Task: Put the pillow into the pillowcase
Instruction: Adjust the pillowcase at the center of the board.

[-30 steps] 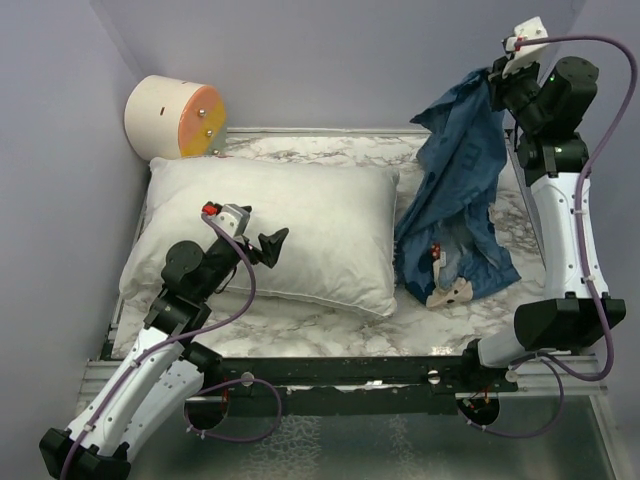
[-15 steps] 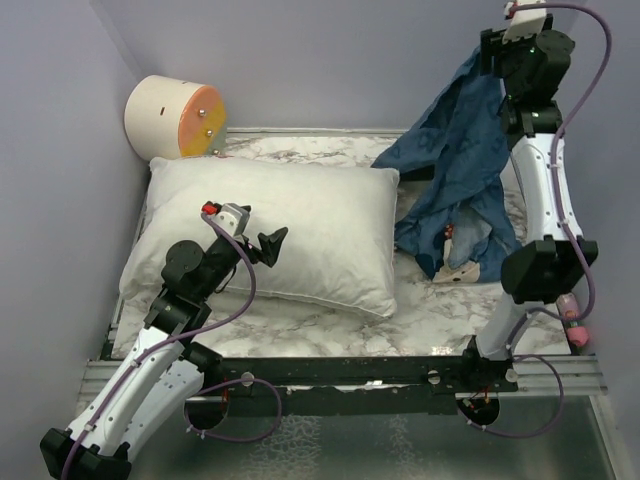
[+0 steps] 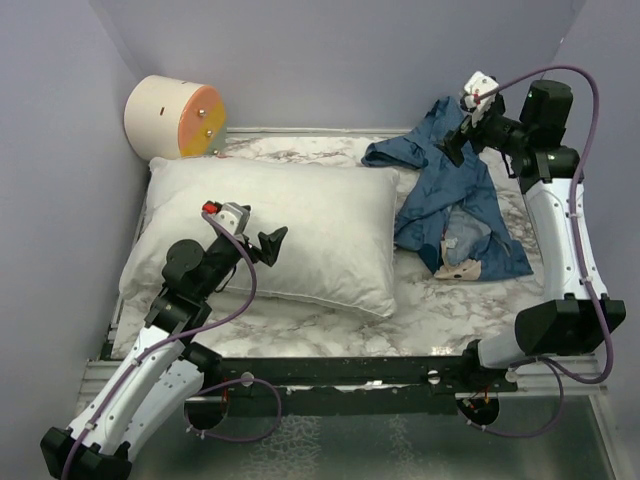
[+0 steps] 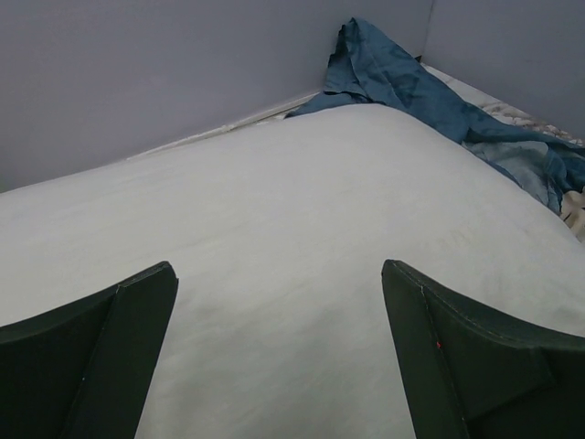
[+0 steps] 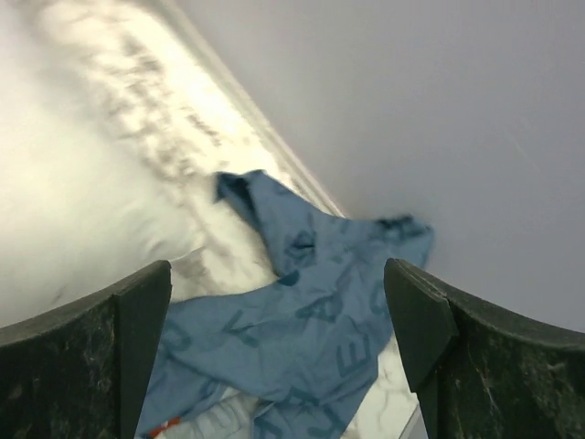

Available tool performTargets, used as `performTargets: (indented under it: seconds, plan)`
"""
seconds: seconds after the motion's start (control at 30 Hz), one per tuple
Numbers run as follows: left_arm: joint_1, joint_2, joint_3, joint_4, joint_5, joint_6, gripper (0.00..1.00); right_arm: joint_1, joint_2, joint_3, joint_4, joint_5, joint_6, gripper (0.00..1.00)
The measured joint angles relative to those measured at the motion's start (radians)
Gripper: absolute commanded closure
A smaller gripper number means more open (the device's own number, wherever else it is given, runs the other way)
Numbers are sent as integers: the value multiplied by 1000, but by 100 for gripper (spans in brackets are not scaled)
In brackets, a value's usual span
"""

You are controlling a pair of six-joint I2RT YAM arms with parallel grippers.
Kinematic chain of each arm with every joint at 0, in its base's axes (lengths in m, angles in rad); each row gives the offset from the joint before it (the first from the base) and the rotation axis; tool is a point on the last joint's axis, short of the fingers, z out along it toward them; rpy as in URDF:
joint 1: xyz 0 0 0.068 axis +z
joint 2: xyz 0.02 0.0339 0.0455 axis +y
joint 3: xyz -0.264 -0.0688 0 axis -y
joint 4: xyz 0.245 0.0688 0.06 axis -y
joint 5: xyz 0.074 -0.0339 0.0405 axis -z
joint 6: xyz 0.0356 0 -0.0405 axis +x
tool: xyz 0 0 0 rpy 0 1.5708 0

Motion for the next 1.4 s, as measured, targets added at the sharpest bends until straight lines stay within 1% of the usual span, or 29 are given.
performTargets:
  seconds: [0.03,0.07,0.13,0.23,0.33,0.47,0.63,0.77,0.8,0.87,0.93,0.97,1.0,1.03,1.07,1.1,1.2,1.3,1.4]
  plan:
    - [0,0,0,0,0,0,3,1,-26,-7,-58,-81,-85,2]
    - [0,-2,0,1,1,0,3,2,-37,-13,-101,-129,-138,2]
    - [0,-3,0,3,1,0,3,4,-45,-45,-216,-220,-296,4]
    - [1,-4,0,6,1,0,3,6,-13,-138,-303,-247,-434,4]
    - [1,-4,0,6,2,0,3,6,40,-261,-306,-207,-501,4]
    - [1,-4,0,6,2,0,4,6,92,-372,-255,-119,-526,7]
    - [1,-9,-6,10,2,0,4,6,222,-386,-80,19,-470,14]
    - [1,-9,-9,10,2,0,4,6,332,-385,22,111,-394,15]
    - [1,-9,-9,11,3,0,4,7,348,-386,40,126,-380,17]
    - [1,-9,-9,11,3,0,4,9,365,-388,71,152,-357,23]
    - [1,-9,-9,11,3,0,4,12,369,-396,110,184,-335,46]
    - [1,-9,-9,11,3,0,4,13,369,-400,129,203,-325,65]
    - [1,-9,-9,11,3,0,5,13,369,-402,141,216,-311,80]
    - [1,-9,-9,11,4,0,5,13,369,-402,150,231,-292,89]
    - [1,-9,-9,11,4,0,5,13,368,-402,158,243,-270,95]
    - [1,-8,-9,11,4,0,5,12,365,-402,167,247,-251,98]
    - [1,-9,-9,11,9,0,5,5,338,-412,187,241,-183,99]
    - [1,-9,-9,11,14,0,5,-9,243,-440,197,229,-108,99]
    - [1,-9,-9,11,18,0,5,-21,112,-440,226,216,-36,99]
